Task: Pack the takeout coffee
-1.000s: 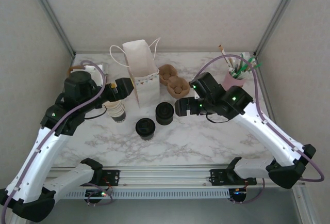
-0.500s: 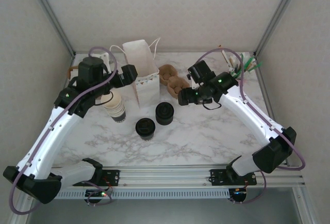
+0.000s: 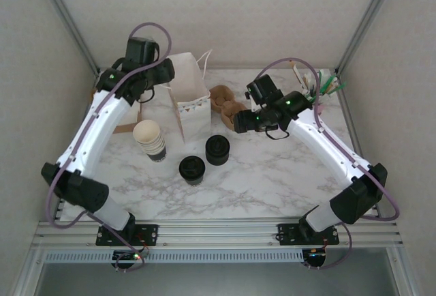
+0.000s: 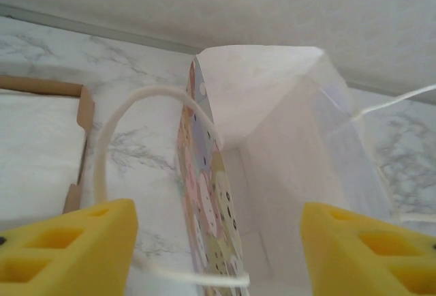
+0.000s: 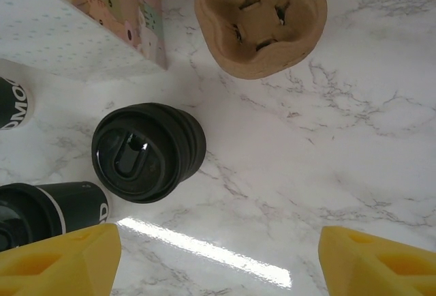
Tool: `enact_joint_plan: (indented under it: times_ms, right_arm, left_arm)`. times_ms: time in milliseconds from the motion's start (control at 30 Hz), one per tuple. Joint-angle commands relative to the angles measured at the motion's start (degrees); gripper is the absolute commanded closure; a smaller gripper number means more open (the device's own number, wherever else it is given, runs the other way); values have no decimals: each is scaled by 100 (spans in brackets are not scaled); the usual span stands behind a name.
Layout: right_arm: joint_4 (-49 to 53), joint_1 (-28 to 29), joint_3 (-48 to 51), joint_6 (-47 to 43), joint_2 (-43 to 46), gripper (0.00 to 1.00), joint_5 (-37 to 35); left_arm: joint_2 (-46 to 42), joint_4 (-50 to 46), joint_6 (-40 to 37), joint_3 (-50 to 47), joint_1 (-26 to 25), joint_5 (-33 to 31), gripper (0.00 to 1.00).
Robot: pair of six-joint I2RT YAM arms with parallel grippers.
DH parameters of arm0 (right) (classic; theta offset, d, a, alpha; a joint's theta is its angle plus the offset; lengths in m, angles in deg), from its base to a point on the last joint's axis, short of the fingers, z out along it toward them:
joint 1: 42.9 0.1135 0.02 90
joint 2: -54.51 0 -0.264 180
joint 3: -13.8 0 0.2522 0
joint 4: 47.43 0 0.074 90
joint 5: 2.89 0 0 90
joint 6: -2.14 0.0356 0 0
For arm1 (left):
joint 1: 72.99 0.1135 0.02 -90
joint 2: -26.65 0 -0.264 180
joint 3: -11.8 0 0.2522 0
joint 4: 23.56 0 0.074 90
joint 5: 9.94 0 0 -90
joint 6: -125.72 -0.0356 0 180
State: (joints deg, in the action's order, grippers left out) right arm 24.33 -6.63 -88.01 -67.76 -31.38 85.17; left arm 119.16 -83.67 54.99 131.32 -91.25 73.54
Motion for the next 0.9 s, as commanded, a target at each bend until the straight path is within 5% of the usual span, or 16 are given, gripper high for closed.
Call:
enact_joint_plan:
  times_ms: [0, 267, 867]
  right_arm:
    - [-223, -115, 147, -43, -15, 26, 9]
    - [-489, -524, -207, -344, -662, 31, 259]
    - [-687, -701, -1670, -1010, -2339, 45, 540]
  left_arm:
    - [290, -591, -161, 424, 26, -274, 41]
    - [208, -307, -74, 380, 20, 240, 41]
    - [134, -136, -80, 16, 32, 202, 39]
